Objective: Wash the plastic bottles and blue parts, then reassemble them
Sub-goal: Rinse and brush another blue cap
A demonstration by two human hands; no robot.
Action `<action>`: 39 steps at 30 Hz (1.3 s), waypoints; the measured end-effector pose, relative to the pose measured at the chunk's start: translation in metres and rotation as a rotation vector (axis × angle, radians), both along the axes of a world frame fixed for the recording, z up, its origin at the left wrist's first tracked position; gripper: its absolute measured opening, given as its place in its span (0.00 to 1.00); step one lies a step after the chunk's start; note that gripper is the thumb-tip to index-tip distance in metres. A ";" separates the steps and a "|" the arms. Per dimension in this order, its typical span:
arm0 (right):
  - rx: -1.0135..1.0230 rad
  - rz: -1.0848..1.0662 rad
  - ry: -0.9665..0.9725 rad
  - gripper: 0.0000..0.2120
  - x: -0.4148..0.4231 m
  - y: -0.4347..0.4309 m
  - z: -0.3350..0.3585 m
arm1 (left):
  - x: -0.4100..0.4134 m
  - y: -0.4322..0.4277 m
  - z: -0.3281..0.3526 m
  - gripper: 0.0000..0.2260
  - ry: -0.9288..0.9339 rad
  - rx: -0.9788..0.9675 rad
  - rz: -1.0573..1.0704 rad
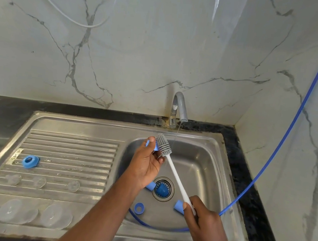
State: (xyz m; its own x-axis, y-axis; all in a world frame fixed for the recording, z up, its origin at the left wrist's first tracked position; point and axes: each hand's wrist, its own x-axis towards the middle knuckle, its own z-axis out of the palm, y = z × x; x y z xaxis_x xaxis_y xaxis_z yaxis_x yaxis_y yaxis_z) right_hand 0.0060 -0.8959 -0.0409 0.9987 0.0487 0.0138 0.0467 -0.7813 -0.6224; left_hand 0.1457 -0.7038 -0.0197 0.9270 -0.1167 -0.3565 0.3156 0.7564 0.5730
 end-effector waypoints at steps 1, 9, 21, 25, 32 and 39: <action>-0.004 0.005 0.002 0.09 0.000 0.000 0.000 | 0.000 0.001 0.000 0.13 0.000 0.010 0.000; -0.037 0.038 0.002 0.06 0.001 -0.002 -0.003 | -0.002 -0.001 -0.008 0.23 0.085 0.013 0.085; -0.078 -0.002 -0.022 0.11 -0.007 0.002 -0.008 | -0.005 -0.003 -0.011 0.13 0.118 0.133 -0.006; -0.032 -0.036 -0.013 0.07 -0.004 0.000 -0.009 | -0.009 -0.003 -0.010 0.27 0.099 0.162 -0.006; -0.040 0.005 -0.020 0.07 -0.003 -0.004 -0.010 | -0.008 0.004 -0.012 0.28 0.083 0.093 -0.005; -0.033 0.013 -0.058 0.06 0.000 -0.010 -0.006 | -0.006 0.013 -0.008 0.16 0.058 -0.112 -0.040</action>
State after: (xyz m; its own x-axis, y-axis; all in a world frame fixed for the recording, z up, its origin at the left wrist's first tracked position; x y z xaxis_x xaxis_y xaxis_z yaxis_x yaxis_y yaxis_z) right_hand 0.0059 -0.9062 -0.0469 0.9956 0.0631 0.0695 0.0921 -0.8005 -0.5922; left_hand 0.1401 -0.6903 -0.0281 0.8990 -0.1953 -0.3919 0.3768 0.8010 0.4653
